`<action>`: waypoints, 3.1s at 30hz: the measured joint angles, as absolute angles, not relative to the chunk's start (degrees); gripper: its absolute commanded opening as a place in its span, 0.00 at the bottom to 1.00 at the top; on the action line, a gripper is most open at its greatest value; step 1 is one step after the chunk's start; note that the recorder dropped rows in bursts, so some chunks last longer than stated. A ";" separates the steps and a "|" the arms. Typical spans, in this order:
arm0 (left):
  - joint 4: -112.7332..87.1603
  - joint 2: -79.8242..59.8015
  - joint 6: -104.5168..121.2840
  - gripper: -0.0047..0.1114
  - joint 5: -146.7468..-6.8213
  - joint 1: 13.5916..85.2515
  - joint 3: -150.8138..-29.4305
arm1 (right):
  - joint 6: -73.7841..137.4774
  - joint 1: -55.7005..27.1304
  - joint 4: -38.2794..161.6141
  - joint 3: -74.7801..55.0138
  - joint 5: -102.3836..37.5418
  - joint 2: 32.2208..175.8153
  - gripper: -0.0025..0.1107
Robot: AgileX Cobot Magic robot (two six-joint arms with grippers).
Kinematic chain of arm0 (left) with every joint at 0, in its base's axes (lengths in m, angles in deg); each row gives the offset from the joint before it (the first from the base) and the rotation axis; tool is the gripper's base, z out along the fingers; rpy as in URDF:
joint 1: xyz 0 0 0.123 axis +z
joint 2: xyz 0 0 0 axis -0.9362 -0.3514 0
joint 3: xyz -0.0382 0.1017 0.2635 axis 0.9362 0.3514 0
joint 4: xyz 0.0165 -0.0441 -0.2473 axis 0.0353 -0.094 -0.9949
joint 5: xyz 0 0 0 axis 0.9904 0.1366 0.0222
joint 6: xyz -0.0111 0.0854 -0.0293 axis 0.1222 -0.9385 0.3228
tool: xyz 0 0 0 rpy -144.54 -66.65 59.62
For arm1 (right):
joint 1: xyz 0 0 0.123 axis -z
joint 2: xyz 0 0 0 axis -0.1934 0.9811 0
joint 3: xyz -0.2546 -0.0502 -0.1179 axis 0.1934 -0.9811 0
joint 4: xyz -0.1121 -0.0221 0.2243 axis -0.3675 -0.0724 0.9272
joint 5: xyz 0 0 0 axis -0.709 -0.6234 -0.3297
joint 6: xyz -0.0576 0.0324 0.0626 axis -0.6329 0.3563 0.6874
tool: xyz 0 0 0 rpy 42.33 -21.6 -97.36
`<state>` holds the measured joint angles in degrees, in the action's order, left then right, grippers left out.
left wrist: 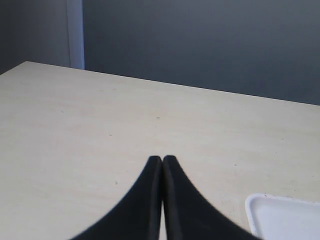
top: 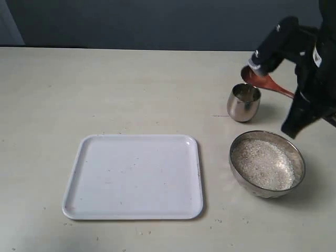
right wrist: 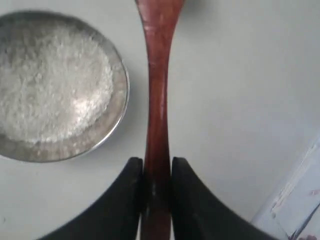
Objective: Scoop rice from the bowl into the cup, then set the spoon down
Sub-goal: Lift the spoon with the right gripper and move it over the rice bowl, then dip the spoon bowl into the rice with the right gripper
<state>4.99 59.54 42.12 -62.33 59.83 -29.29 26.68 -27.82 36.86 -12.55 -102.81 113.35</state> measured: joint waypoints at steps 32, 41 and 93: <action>4.99 59.54 42.12 0.04 -62.33 59.83 -29.29 | 25.41 -39.18 18.96 -31.33 -102.46 117.91 0.01; 4.99 59.54 42.12 0.04 -62.33 59.83 -29.29 | 25.02 -39.43 17.94 -31.33 -102.46 120.23 0.01; 4.99 59.54 42.12 0.04 -62.33 59.83 -29.29 | 19.73 -39.84 24.80 -31.42 -102.25 124.91 0.01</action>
<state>4.99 59.54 42.12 -62.33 59.83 -29.29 19.73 -39.84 24.80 -31.42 -102.25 124.91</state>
